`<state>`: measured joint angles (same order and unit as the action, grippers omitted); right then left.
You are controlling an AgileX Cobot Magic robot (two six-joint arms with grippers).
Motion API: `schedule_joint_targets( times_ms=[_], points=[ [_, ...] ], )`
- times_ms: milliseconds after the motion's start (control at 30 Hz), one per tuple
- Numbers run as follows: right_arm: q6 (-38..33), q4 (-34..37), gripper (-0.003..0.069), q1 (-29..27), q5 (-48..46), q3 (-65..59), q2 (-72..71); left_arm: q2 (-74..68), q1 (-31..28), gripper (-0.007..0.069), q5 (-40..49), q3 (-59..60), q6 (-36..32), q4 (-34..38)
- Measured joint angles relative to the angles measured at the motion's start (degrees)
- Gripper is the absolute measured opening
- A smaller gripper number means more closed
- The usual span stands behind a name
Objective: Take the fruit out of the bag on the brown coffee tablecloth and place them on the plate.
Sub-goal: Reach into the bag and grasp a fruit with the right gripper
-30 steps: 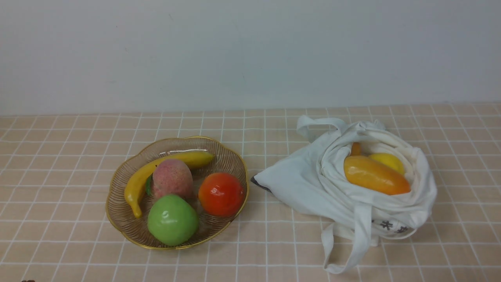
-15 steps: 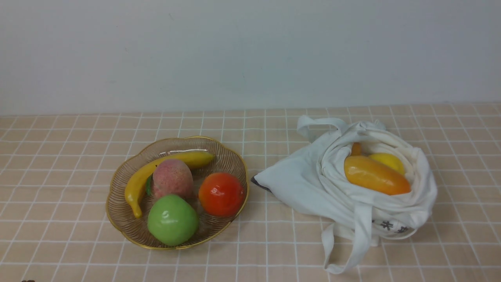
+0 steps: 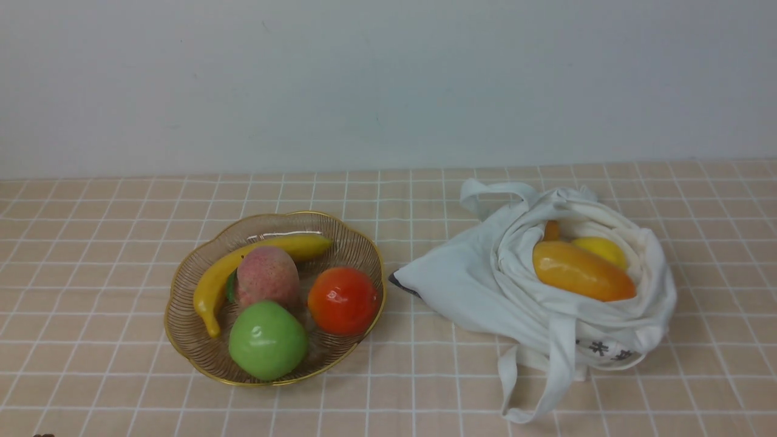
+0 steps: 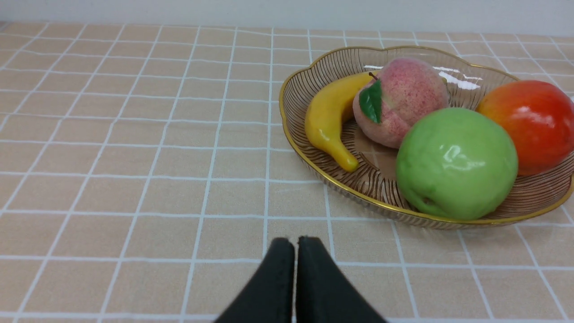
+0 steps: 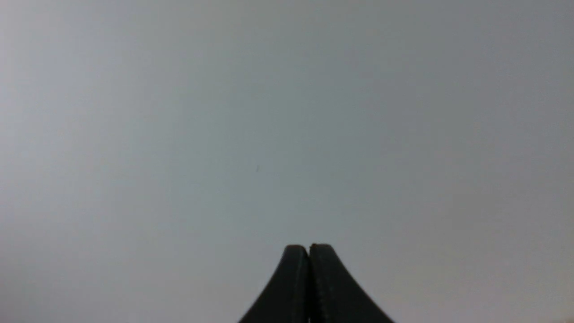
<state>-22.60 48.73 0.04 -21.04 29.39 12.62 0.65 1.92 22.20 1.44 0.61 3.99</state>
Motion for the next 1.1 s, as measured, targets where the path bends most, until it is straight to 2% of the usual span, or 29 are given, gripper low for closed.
schedule_joint_targets(
  times_ms=[167, 300, 467, 600, 700, 767, 833, 1000, 1067, 1100],
  points=[
    [-1.55, -9.2, -0.0014, 0.0, -23.4, 14.38, 19.9, 0.0, 0.0, -0.0008, 0.0, 0.0, 0.0, 0.0],
    [-4.92, -15.76, -0.0014, 0.0, -33.78, 23.11, 34.97, 0.0, 0.0, -0.0008, 0.0, 0.0, 0.0, 0.0],
    [-11.8, -17.09, -0.0014, 0.0, -36.33, 30.98, 50.95, 0.0, 0.0, -0.0008, 0.0, 0.0, 0.0, 0.0],
    [-18.82, -14.21, -0.0012, 0.0, -37.03, 34.82, 59.59, 0.0, 0.0, -0.0008, 0.0, 0.0, 0.0, 0.0],
    [-25.07, -12.02, 0.002, 0.38, -37.77, 37.7, 67.19, 0.0, 0.0, -0.0008, 0.0, 0.0, 0.0, 0.0],
    [-26.3, -12.11, 0.0056, 1.0, -37.77, 38.71, 70.5, 0.0, 0.0, -0.0008, 0.0, 0.0, 0.0, 0.0],
    [-26.7, -12.88, 0.0132, 2.38, -37.76, 39.85, 75.11, 0.0, 0.0, -0.0008, 0.0, 0.0, 0.0, 0.0],
    [-26.7, -18.11, 0.0371, 6.65, -35.64, 41.27, 81.8, 0.0, 0.0, -0.0008, 0.0, 0.0, 0.0, 0.0],
    [-26.7, -19.87, 0.0435, 7.89, -34.61, 41.74, 83.25, 0.0, 0.0, -0.0008, 0.0, 0.0, 0.0, 0.0],
    [-26.57, -21.97, 0.0505, 8.74, -33.72, 42.16, 84.35, 0.0, 0.0, -0.0008, 0.0, 0.0, 0.0, 0.0]
  ],
)
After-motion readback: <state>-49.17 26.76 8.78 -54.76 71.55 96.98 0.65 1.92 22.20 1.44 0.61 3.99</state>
